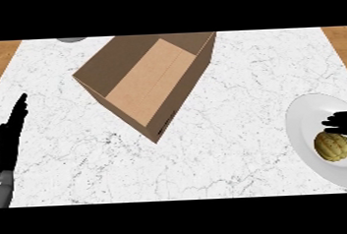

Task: Pick the bell pepper from the plate and place it in the cardboard box

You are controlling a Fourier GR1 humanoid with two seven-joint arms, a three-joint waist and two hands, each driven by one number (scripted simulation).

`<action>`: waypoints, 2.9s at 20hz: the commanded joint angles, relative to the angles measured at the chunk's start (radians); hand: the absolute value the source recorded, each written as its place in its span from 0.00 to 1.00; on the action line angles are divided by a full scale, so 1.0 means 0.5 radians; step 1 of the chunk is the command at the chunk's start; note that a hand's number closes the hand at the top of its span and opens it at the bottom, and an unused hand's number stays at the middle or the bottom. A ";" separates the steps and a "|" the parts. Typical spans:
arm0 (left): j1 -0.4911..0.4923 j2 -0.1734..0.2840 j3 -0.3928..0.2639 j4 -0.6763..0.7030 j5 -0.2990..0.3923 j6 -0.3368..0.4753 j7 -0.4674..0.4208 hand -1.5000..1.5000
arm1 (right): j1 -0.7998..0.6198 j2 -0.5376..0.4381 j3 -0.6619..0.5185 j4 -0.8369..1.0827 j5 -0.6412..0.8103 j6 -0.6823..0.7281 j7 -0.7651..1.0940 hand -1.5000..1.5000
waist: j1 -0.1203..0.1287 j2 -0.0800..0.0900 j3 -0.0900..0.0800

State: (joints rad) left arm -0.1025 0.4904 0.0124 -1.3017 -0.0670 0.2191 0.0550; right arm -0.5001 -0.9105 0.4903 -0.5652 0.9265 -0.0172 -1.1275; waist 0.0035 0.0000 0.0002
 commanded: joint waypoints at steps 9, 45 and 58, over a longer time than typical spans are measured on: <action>-0.095 -0.077 0.071 0.089 -0.088 -0.088 -0.047 0.50 | 0.075 0.188 -0.077 0.039 0.247 -0.079 0.121 0.00 | 0.000 0.003 0.000; 0.101 -0.117 0.157 -0.096 -0.162 -0.093 -0.011 0.50 | -0.743 1.165 -0.707 -0.970 -0.303 0.024 1.864 1.00 | -0.015 -0.011 -0.001; -0.015 -0.148 0.161 -0.044 -0.193 -0.143 -0.008 0.50 | -1.393 1.712 -0.962 -0.322 -0.479 -0.039 2.212 1.00 | 0.058 0.016 -0.001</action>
State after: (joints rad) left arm -0.1082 0.4160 0.0911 -1.3179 -0.1568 0.1524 0.0535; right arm -1.1057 -0.1215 0.0487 -0.8451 0.7014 -0.0051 -0.0556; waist 0.0228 0.0044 -0.0005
